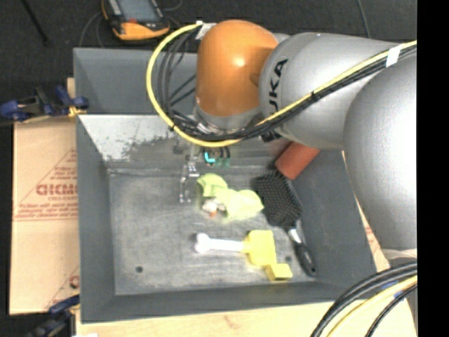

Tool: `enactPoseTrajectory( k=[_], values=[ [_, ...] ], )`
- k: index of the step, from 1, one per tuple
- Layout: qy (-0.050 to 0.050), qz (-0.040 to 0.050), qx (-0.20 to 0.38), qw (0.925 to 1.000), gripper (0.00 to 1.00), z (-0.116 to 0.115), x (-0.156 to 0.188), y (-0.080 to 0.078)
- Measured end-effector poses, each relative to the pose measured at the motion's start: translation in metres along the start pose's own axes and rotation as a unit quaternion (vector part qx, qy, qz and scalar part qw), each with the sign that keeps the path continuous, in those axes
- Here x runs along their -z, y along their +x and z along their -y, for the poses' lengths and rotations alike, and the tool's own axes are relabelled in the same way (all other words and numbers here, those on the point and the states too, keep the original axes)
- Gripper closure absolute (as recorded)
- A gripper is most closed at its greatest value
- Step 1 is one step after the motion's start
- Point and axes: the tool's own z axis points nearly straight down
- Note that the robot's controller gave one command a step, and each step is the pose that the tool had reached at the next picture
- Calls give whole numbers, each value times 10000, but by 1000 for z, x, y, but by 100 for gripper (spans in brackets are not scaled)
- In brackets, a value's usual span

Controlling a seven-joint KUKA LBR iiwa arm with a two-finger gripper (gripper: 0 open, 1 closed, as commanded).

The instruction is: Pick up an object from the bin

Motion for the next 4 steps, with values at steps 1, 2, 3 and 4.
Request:
enactPoseTrajectory(
  k=[1, 2, 3, 4],
  values=[
    [-6, 44, -14, 10000, 0, 1, 5, -2],
    [-9, 65, -125, 9999, 0, 43, -64, -4],
    [-3, 32, -1152, 9933, 0, 122, -56, 2],
    [23, 49, -523, 9986, 0, 148, -64, 8]
  ],
)
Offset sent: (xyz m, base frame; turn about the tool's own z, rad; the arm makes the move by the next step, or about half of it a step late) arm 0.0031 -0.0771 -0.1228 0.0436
